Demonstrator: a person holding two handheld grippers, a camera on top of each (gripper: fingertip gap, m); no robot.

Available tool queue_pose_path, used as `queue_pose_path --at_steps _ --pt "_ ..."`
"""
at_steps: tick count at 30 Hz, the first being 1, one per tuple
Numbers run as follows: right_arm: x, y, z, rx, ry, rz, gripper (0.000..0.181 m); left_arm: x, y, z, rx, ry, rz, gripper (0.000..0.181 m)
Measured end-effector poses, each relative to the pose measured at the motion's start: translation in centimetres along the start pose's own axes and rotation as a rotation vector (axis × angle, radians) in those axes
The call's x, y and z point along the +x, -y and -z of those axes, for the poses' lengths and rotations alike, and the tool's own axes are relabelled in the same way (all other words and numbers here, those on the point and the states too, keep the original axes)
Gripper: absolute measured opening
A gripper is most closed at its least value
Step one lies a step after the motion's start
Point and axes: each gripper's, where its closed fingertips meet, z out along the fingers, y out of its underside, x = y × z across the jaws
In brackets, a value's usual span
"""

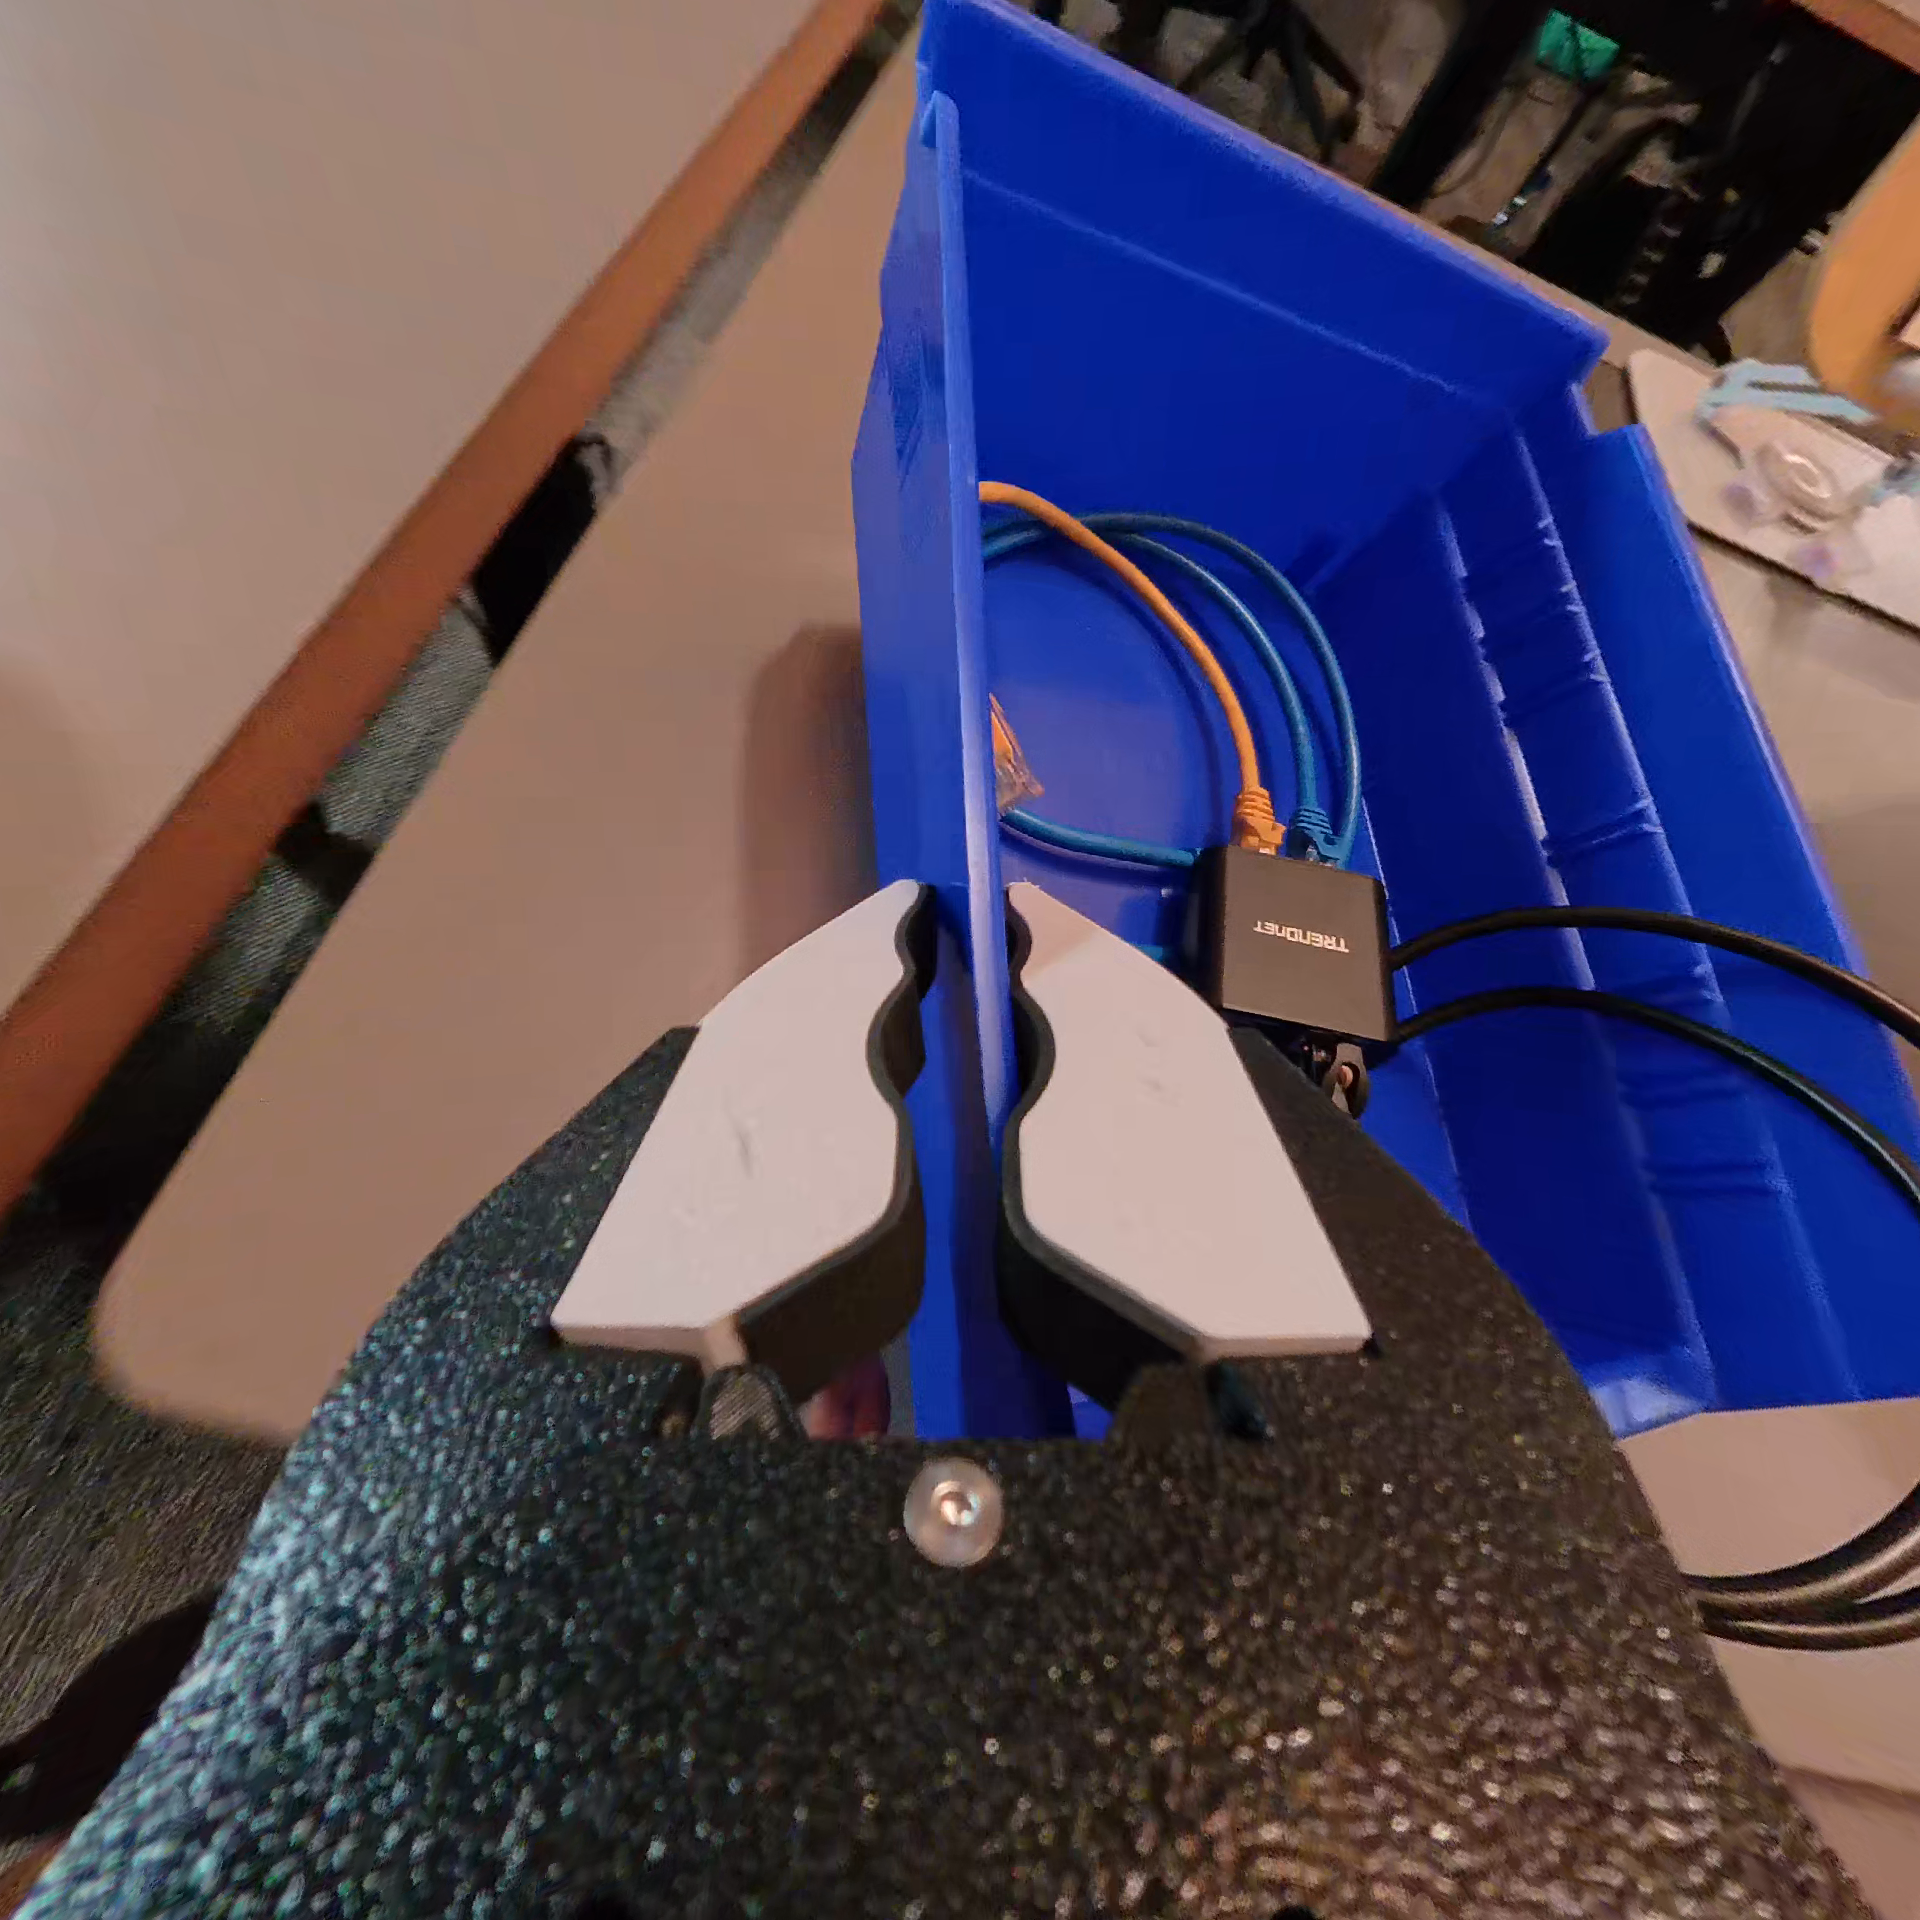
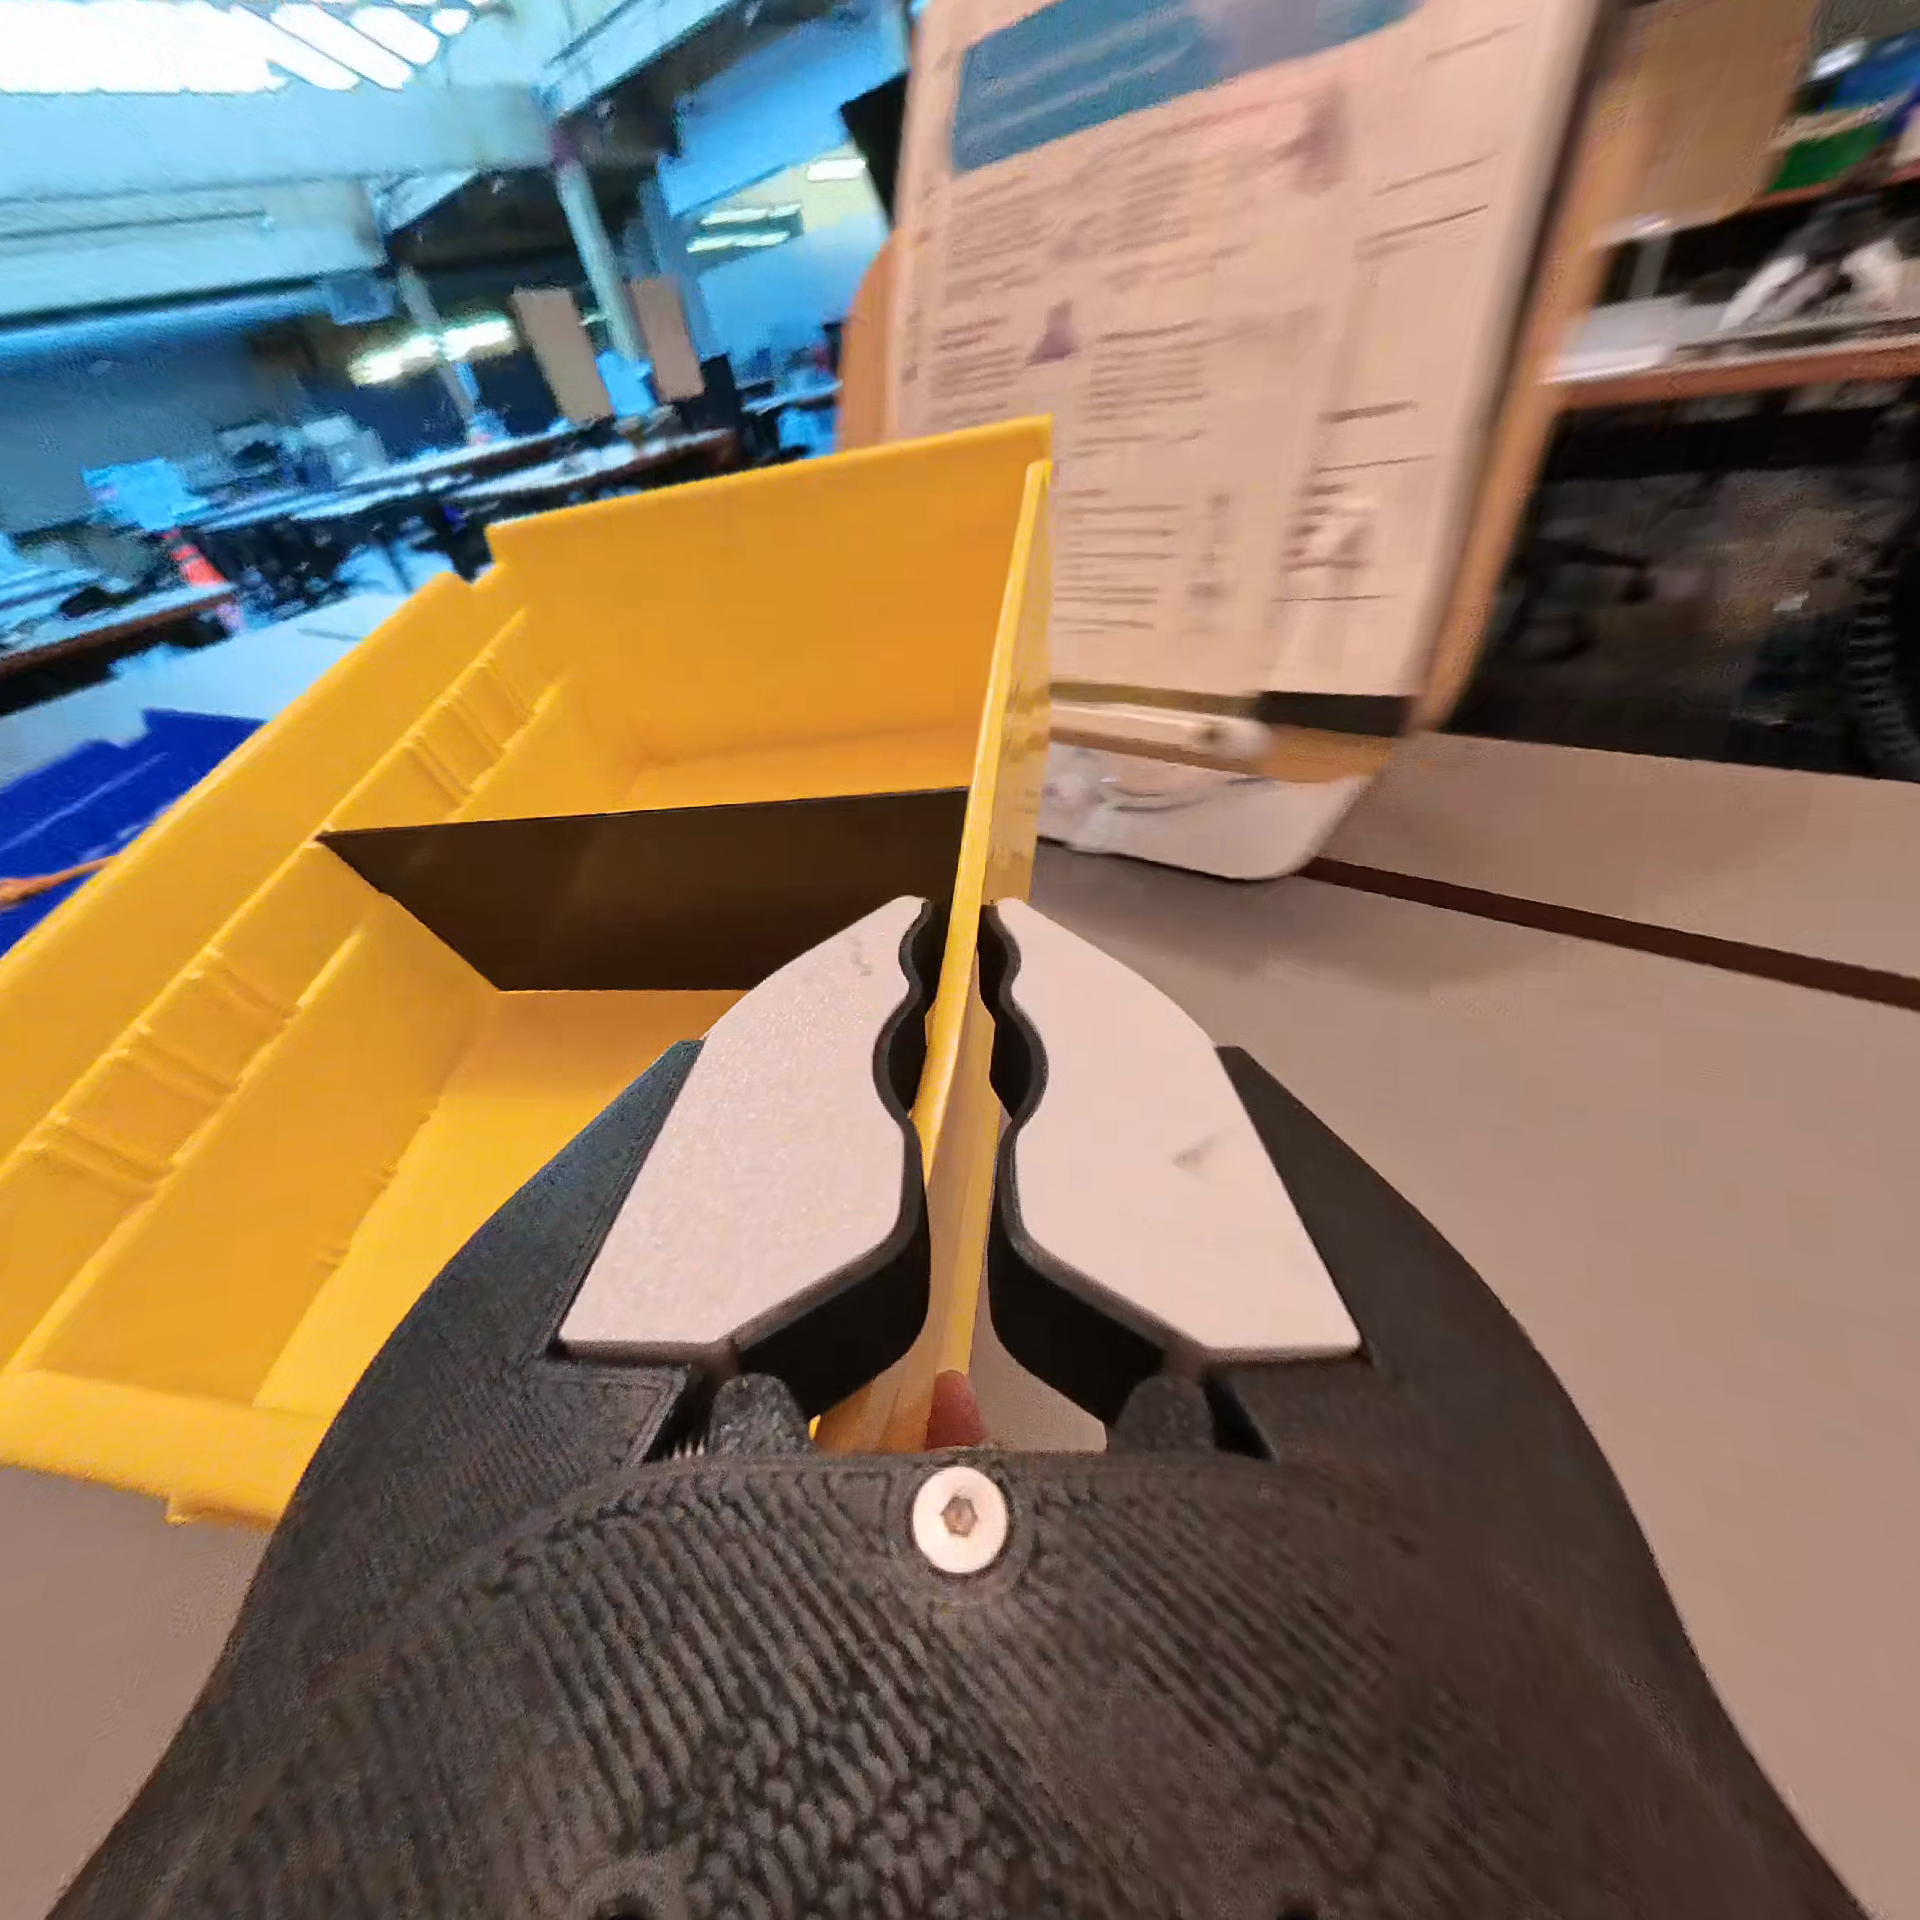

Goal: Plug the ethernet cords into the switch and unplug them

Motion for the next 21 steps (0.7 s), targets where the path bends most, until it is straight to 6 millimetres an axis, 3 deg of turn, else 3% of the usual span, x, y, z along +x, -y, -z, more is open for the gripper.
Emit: queue_pose_path --at_steps 1,4,6,11,15,21 --pt "2.1 0.4 2.4 0.021 -0.047 0.006 0.007 1.1 0.4 -1.3 -0.007 -0.024 -0.009 0.010" --pt "8.3 1.3 8.7 0.071 -0.205 0.034 0.007 4.6 1.7 -5.2 -0.014 -0.094 -0.038 0.010" --pt "12.7 1.5 11.8 0.072 -0.320 0.043 0.007 6.7 2.6 -7.8 -0.024 -0.125 -0.059 0.010" --pt "22.7 0.2 16.7 0.062 -0.540 -0.025 0.008 11.4 4.9 -13.8 -0.049 -0.192 -0.106 0.010" --pt "27.5 -0.9 17.7 0.072 -0.628 -0.121 0.008 13.3 6.3 -17.5 -0.075 -0.228 -0.135 0.010" --pt "30.7 -2.2 15.5 0.027 -0.653 -0.162 0.008 13.3 7.2 -21.6 -0.143 -0.226 -0.111 0.009"
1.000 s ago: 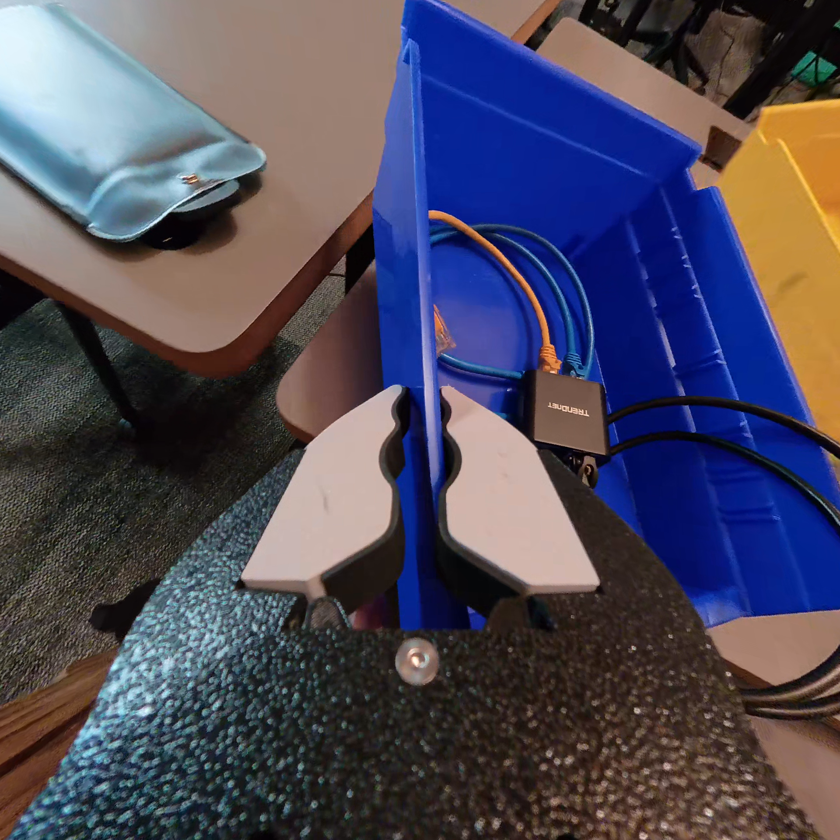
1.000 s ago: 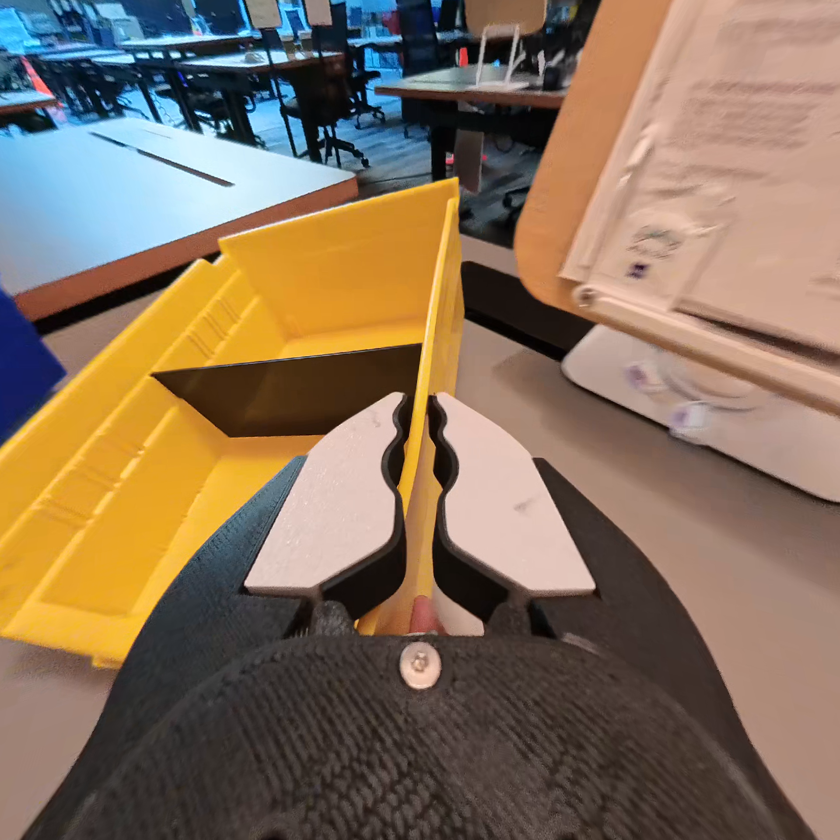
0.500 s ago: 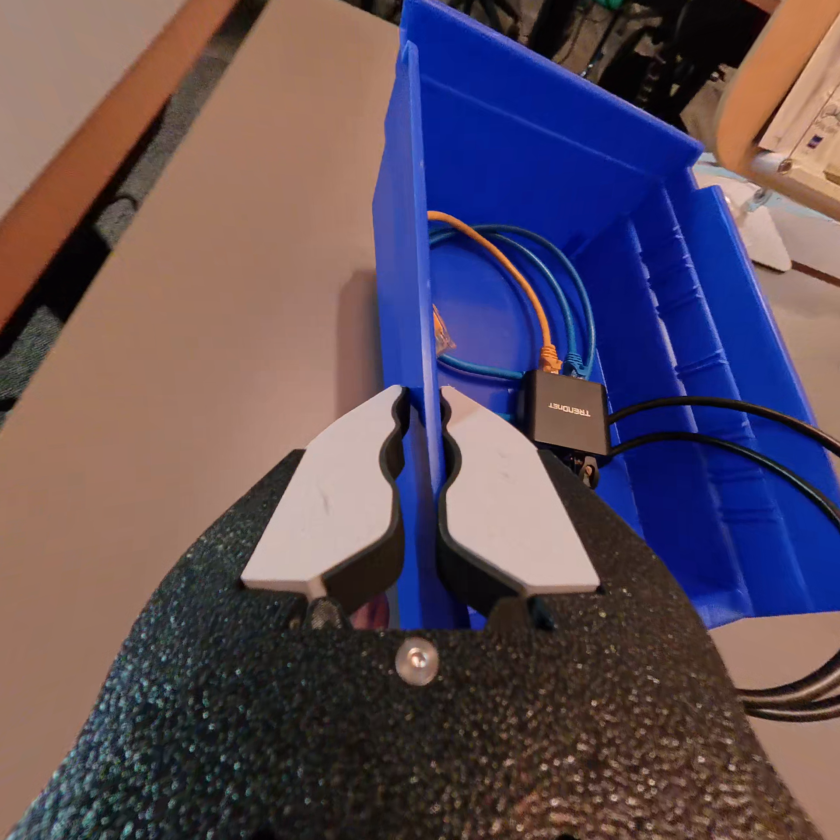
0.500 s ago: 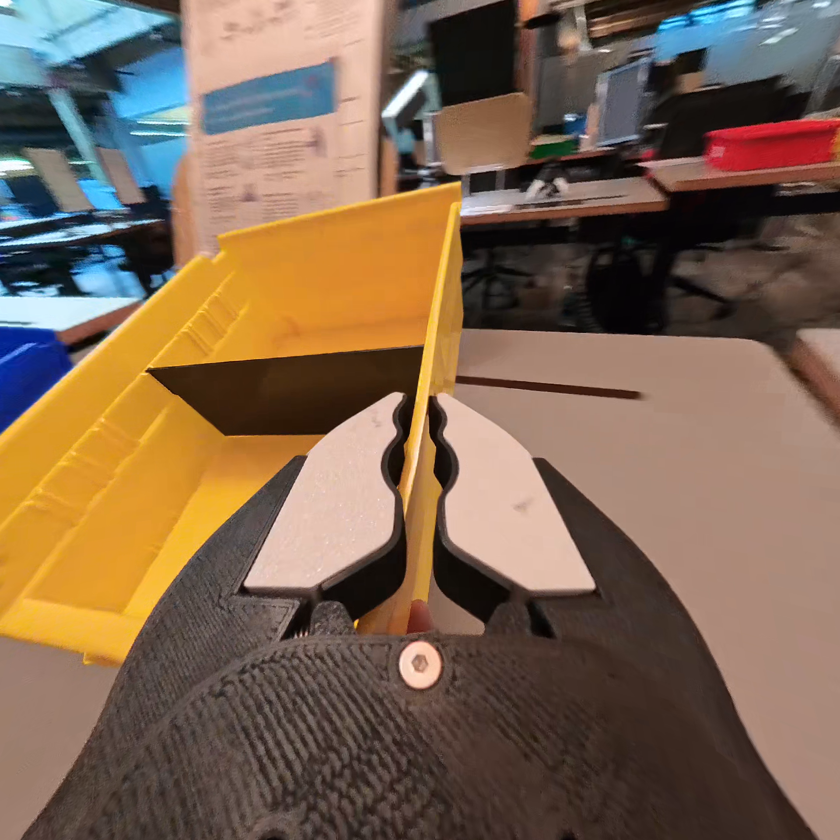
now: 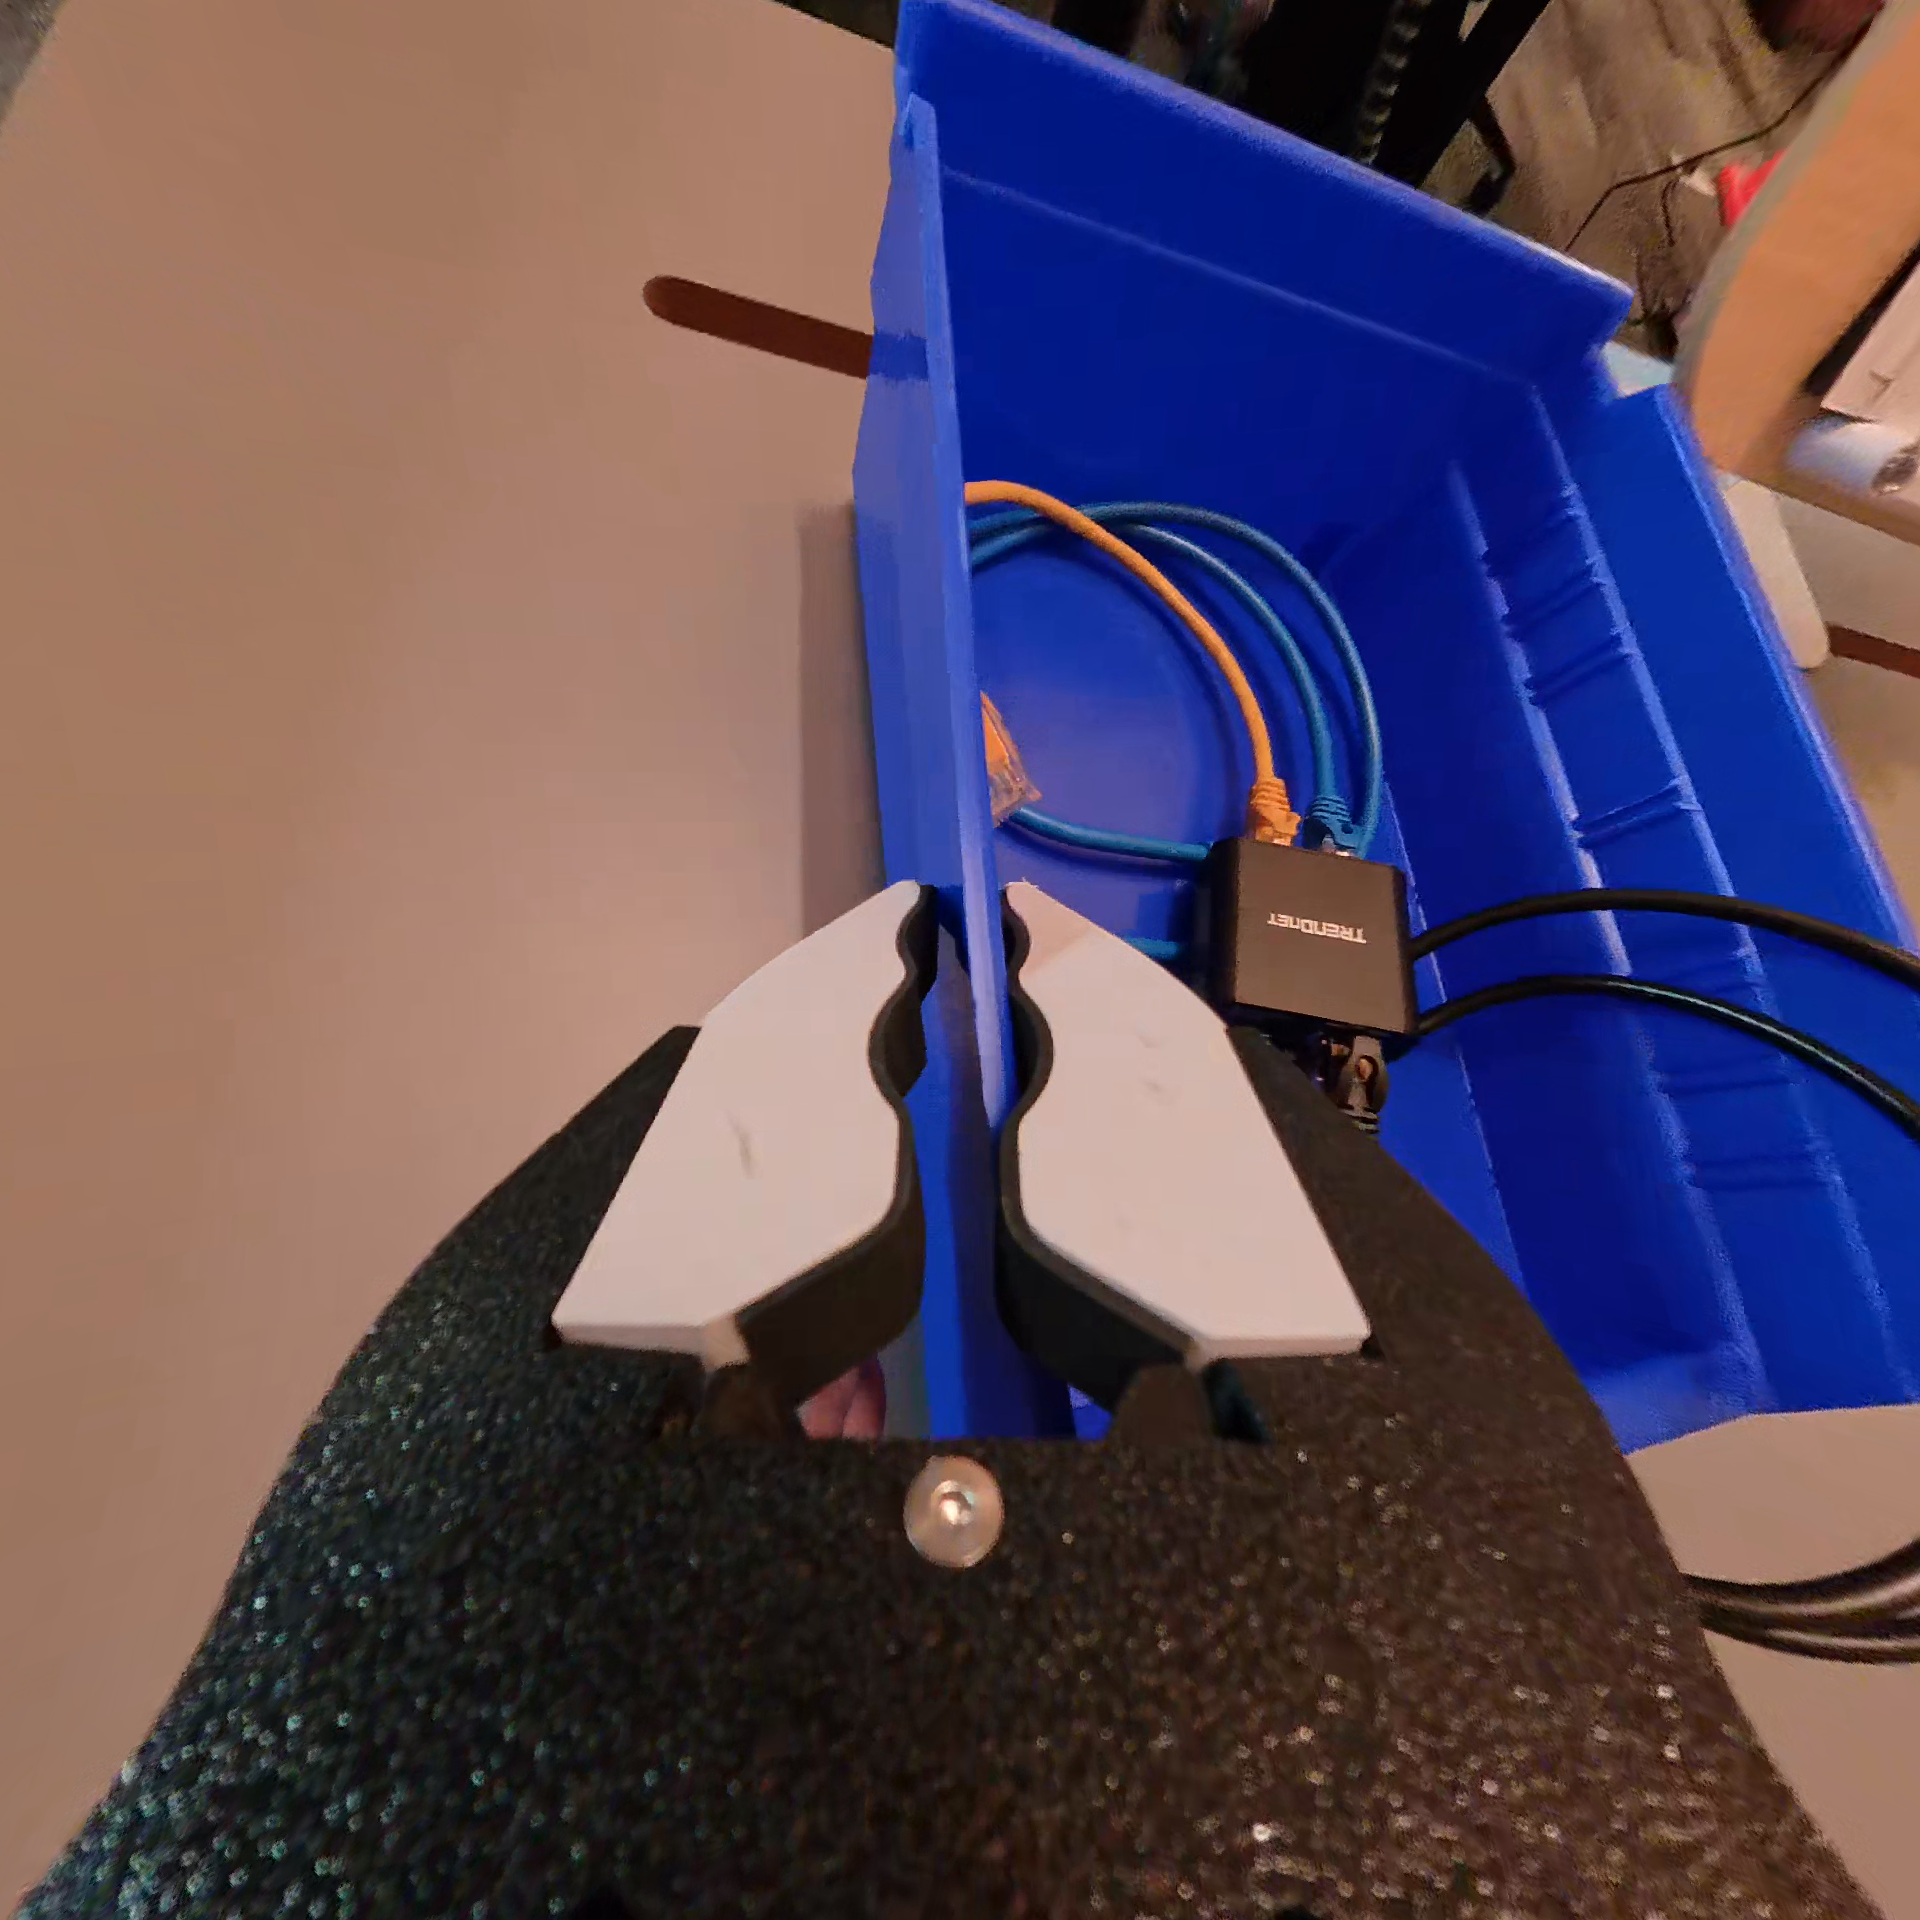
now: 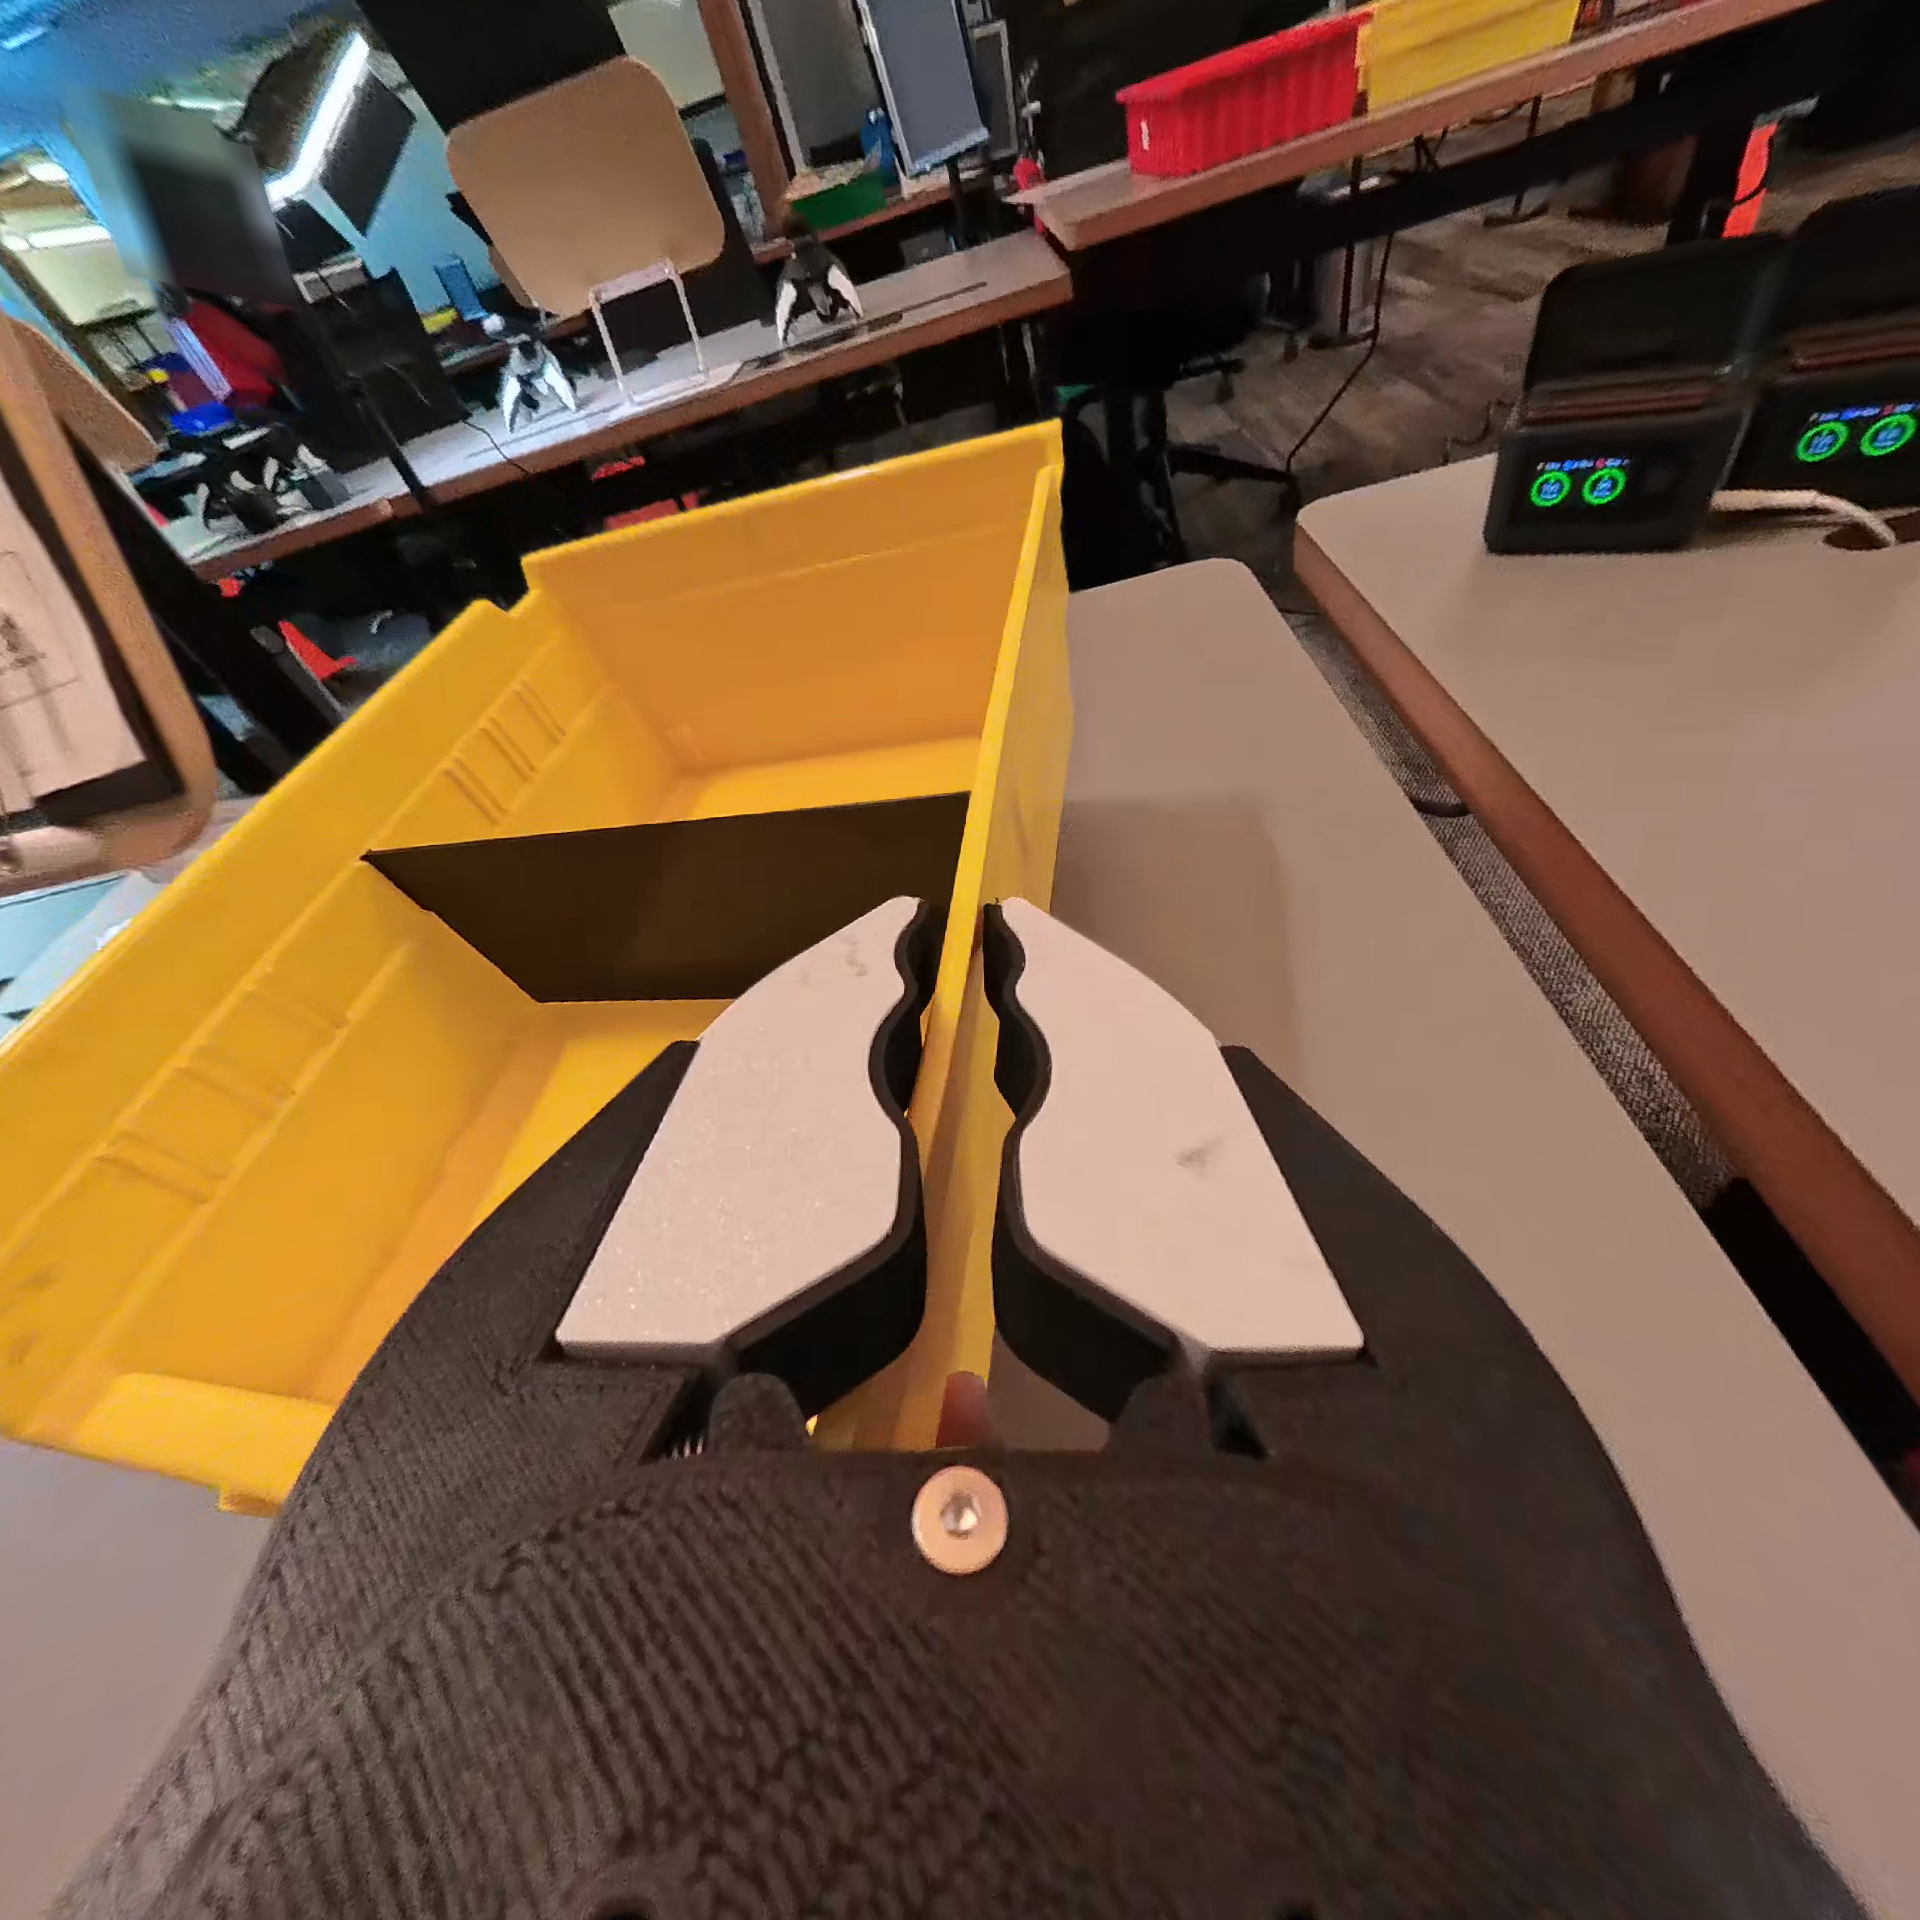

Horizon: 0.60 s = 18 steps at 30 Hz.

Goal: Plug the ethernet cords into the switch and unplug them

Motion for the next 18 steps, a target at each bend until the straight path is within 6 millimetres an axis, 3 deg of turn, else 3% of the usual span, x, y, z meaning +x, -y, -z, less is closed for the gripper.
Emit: queue_pose_path --at_steps 5,15,17,18 --pt "0.8 -1.7 -2.0 -0.041 -0.032 -0.003 0.008 -0.7 0.8 -1.6 -0.002 -0.001 -0.040 0.008" --pt "0.2 -1.4 -2.9 -0.035 -0.022 0.040 0.011 -0.4 1.9 -2.8 -0.005 -0.004 -0.187 0.009" --pt "-0.1 -1.0 -2.7 -0.025 0.009 0.041 0.022 -0.5 2.2 -2.2 0.015 0.044 -0.293 0.017" --pt "0.2 -0.4 -2.3 0.002 -0.011 0.047 0.036 -0.7 2.5 -1.8 0.030 0.083 -0.356 0.021"
